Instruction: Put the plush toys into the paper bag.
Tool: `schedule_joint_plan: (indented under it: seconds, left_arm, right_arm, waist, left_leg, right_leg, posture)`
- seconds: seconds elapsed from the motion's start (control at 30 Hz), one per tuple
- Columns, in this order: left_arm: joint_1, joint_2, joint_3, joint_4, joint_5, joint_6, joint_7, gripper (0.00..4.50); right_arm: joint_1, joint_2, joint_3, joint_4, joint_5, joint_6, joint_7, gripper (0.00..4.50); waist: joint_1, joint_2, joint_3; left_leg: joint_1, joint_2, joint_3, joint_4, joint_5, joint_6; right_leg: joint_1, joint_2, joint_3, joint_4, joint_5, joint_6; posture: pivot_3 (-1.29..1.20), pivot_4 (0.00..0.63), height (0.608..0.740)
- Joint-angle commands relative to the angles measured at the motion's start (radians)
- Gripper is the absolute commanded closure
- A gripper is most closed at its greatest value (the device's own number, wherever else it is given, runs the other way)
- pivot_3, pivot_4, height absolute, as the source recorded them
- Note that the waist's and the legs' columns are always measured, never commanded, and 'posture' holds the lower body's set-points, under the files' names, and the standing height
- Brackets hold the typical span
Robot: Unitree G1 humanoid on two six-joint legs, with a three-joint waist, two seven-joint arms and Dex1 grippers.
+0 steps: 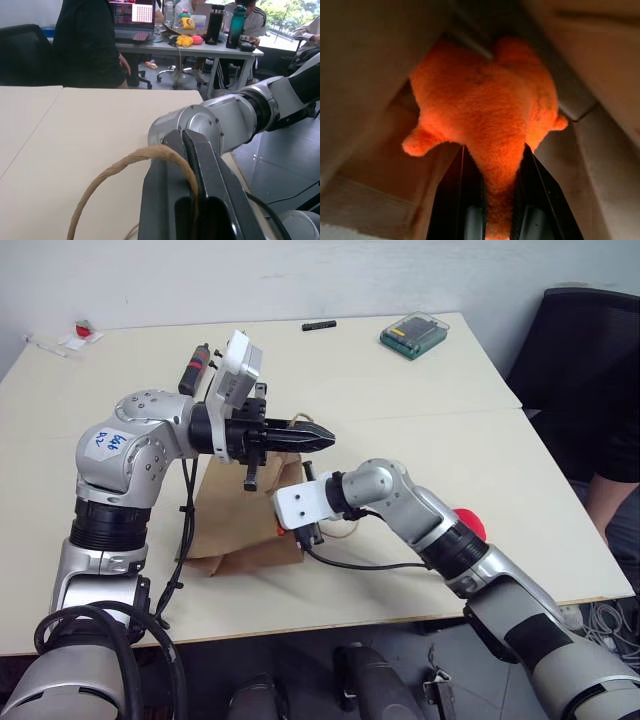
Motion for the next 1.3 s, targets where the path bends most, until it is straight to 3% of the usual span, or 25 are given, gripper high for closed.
schedule_joint_plan:
  seconds: [0.03, 0.23, 0.37, 0.63, 0.83, 1.07, 1.2, 1.3]
  left_arm:
    - [-0.033, -0.01, 0.011, -0.024, -0.001, -0.016, 0.005, 4.5]
    - [-0.029, -0.012, 0.017, -0.028, -0.001, -0.017, 0.008, 4.5]
    - [-0.024, -0.002, 0.028, -0.022, 0.003, -0.024, 0.01, 4.5]
    - [0.008, 0.042, 0.069, -0.023, -0.007, -0.015, 0.016, 4.5]
    - [0.054, 0.075, 0.125, -0.072, -0.057, 0.041, 0.035, 4.5]
    - [0.119, 0.089, 0.151, -0.129, -0.083, 0.064, 0.06, 4.5]
    - [0.132, 0.112, 0.178, -0.14, -0.111, 0.081, 0.057, 4.5]
    - [0.148, 0.127, 0.189, -0.145, -0.118, 0.082, 0.052, 4.5]
  right_arm:
    - [-0.037, 0.054, -0.029, 0.048, 0.007, -0.036, -0.023, 4.37]
    - [-0.013, 0.165, -0.128, 0.13, 0.082, -0.01, -0.092, 4.37]
    - [0.021, 0.178, -0.164, 0.128, 0.125, 0.047, -0.066, 2.98]
    - [0.138, 0.038, -0.218, -0.12, 0.145, 0.118, -0.038, 0.12]
    - [0.322, -0.147, -0.368, -0.475, 0.189, 0.283, -0.074, 0.05]
    - [0.618, -0.247, -0.788, -0.915, 0.373, 0.707, -0.221, 0.05]
    - [0.797, -0.236, -1.015, -1.072, 0.445, 0.924, -0.311, 0.05]
    - [0.877, -0.216, -1.058, -1.113, 0.462, 0.999, -0.375, 0.05]
  waist:
    - [-0.007, 0.0, 0.0]
    - [-0.018, 0.0, 0.0]
    - [-0.017, 0.0, 0.0]
    - [-0.012, 0.0, 0.0]
    - [0.003, 0.0, 0.0]
    - [0.02, 0.0, 0.0]
    - [0.033, -0.001, 0.0]
    - [0.037, -0.001, 0.0]
  left_leg:
    - [0.0, 0.0, 0.0, 0.0, 0.0, 0.0]
    - [0.0, 0.0, -0.002, 0.0, 0.0, 0.0]
    - [0.0, 0.0, -0.002, 0.0, 0.0, 0.0]
    - [0.0, 0.0, -0.002, 0.0, 0.0, 0.0]
    - [-0.001, 0.0, -0.003, 0.0, 0.0, 0.0]
    - [-0.001, 0.0, -0.003, 0.0, 0.0, -0.002]
    - [0.0, -0.001, -0.003, 0.0, 0.0, -0.001]
    - [0.001, -0.001, -0.002, 0.0, 0.0, -0.002]
  right_leg:
    - [0.0, 0.0, 0.0, 0.0, 0.0, 0.0]
    - [0.0, 0.0, -0.001, 0.004, 0.0, -0.001]
    - [0.0, 0.0, -0.002, 0.004, 0.0, -0.001]
    - [0.0, -0.001, -0.002, 0.004, 0.0, -0.001]
    - [0.001, -0.001, -0.002, 0.001, 0.0, -0.001]
    - [0.001, 0.0, -0.001, 0.0, 0.0, -0.001]
    - [0.002, 0.0, -0.001, -0.001, 0.0, -0.001]
    - [0.002, 0.001, 0.0, -0.001, 0.0, -0.001]
  posture:
    - [0.0, 0.15, 0.74]
    - [0.0, 0.15, 0.74]
    - [0.0, 0.15, 0.74]
    - [0.0, 0.15, 0.74]
    - [0.0, 0.15, 0.74]
    - [0.0, 0.15, 0.74]
    - [0.0, 0.15, 0.74]
    - [0.0, 0.15, 0.74]
